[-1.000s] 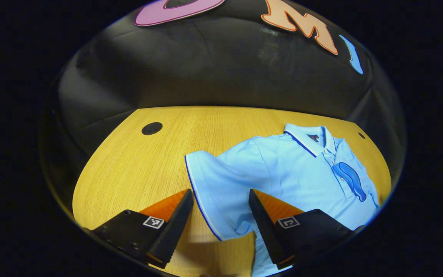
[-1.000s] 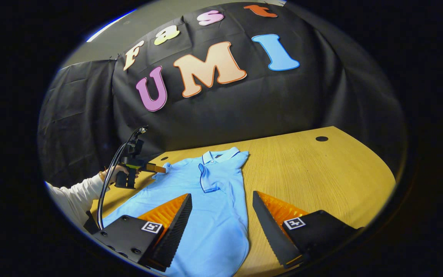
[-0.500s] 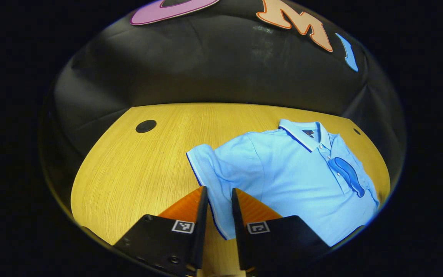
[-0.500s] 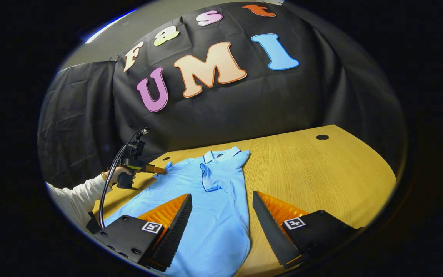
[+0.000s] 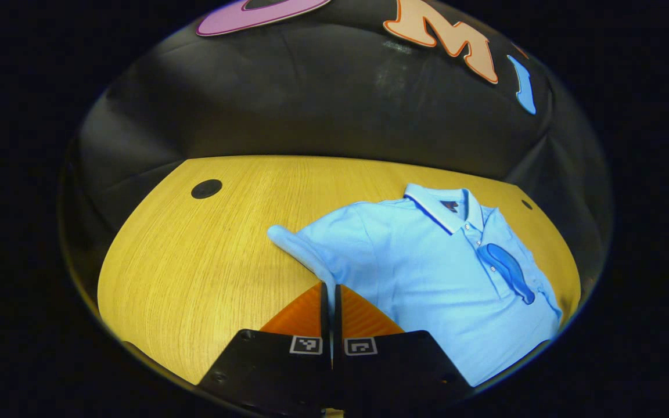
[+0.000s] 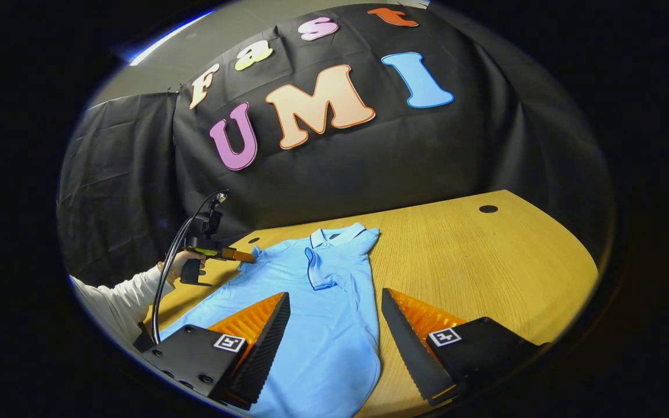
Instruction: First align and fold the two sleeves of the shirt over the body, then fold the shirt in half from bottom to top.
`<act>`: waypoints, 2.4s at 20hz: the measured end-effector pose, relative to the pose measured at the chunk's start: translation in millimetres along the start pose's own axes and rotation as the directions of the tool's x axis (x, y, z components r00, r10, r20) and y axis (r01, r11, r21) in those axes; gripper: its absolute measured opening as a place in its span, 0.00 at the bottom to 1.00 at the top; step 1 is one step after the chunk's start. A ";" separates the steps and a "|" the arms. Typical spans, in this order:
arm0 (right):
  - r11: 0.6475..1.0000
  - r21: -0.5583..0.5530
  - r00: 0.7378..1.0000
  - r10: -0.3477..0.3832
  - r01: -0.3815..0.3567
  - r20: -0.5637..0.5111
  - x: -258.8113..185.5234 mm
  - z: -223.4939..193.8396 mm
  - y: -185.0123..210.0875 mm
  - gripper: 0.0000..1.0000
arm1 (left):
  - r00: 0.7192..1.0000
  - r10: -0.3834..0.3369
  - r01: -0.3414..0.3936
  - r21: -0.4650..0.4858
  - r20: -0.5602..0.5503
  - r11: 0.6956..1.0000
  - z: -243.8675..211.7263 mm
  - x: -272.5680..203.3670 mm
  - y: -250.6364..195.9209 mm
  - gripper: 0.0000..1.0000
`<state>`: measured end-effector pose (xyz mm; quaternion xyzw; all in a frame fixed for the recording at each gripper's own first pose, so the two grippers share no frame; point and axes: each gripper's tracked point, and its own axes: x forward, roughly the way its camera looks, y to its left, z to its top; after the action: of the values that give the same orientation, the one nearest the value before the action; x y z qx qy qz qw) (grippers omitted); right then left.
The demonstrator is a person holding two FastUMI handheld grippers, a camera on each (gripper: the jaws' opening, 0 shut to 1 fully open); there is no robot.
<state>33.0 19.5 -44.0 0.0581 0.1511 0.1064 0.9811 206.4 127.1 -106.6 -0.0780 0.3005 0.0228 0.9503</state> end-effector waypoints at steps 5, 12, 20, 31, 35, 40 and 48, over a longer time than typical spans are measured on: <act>1.000 -0.004 1.000 0.009 -0.009 -0.001 -0.8 0.2 4.9 0.98 | 0.988 -0.134 0.133 0.010 0.080 0.991 36.0 -16.5 -68.3 0.00; 1.000 -0.007 1.000 0.020 -0.020 0.004 -3.6 1.1 11.1 0.98 | 0.941 -0.322 0.295 0.210 0.109 0.932 53.7 -31.8 -196.1 0.00; 0.999 -0.001 0.999 0.036 -0.036 0.005 -5.0 -0.5 16.3 0.98 | 0.933 -0.360 0.322 0.431 0.007 0.843 15.1 -24.2 -274.1 0.00; 0.998 0.000 0.998 0.060 -0.060 -0.025 -11.4 -15.1 30.6 0.98 | 0.914 -0.406 0.364 0.473 -0.014 0.802 -23.9 -64.1 -291.3 0.95; 0.999 -0.032 0.996 0.037 -0.040 -0.083 -24.9 -37.7 31.7 0.94 | 0.922 -0.383 0.329 0.426 0.047 0.843 -32.6 -107.5 -256.6 0.93; 0.992 -0.125 0.989 0.011 -0.030 -0.149 -51.7 -69.4 37.9 0.98 | 0.948 -0.305 0.247 0.397 0.087 0.884 -73.4 -171.4 -190.7 0.93; 0.986 -0.164 0.980 -0.050 0.018 -0.191 -102.8 -111.8 39.5 0.98 | 0.984 -0.173 0.143 0.353 0.054 0.925 -165.6 -251.3 -111.9 0.93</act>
<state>-104.9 43.8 -114.9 -0.0347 0.2382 0.1066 0.9647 -83.1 -9.4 -80.7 0.0683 0.2522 -0.1039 0.9597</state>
